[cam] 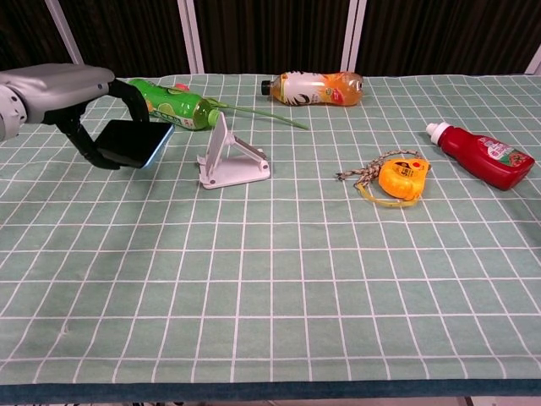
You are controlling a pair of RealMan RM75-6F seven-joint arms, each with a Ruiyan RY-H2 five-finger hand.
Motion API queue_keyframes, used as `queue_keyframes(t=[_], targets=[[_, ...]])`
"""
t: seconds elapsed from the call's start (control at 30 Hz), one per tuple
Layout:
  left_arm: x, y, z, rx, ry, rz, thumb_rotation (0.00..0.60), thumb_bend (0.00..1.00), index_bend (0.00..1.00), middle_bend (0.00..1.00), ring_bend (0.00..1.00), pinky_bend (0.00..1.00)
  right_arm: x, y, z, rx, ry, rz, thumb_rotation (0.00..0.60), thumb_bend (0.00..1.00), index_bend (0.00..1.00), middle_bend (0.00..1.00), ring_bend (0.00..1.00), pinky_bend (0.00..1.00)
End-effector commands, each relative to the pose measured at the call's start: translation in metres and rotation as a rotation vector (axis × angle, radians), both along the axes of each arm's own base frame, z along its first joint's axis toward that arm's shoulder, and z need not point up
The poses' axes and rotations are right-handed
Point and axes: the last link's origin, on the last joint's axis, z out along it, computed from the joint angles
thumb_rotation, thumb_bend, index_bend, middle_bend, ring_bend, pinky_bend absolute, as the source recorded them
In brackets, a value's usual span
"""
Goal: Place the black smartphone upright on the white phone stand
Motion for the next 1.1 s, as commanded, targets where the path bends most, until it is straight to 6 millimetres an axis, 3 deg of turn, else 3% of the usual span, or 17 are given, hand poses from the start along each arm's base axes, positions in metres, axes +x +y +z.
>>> queue_keyframes(t=[0.03, 0.47, 0.73, 1.1], targets=[[0.014, 0.002, -0.001, 0.052, -0.143, 0.077, 0.6, 0.31, 0.56, 0.59, 0.12, 0.0, 0.0, 0.0, 0.0, 0.0, 0.001, -0.001, 0.6, 0.27, 0.0, 0.0, 0.0, 0.19], [0.058, 0.012, -0.019, 0.085, -0.647, 0.394, 0.6, 0.3, 0.55, 0.59, 0.12, 0.0, 0.0, -0.001, 0.0, 0.003, 0.0, -0.003, 0.6, 0.27, 0.01, 0.0, 0.0, 0.19], [0.073, 0.017, -0.024, 0.04, -0.755, 0.461, 0.6, 0.31, 0.55, 0.59, 0.12, 0.0, -0.001, -0.001, 0.0, 0.002, 0.0, -0.003, 0.6, 0.27, 0.01, 0.0, 0.0, 0.19], [0.075, 0.019, -0.031, -0.063, -0.758, 0.493, 0.6, 0.3, 0.54, 0.59, 0.12, 0.0, -0.001, -0.001, 0.0, 0.003, 0.0, -0.003, 0.6, 0.27, 0.01, 0.0, 0.0, 0.19]])
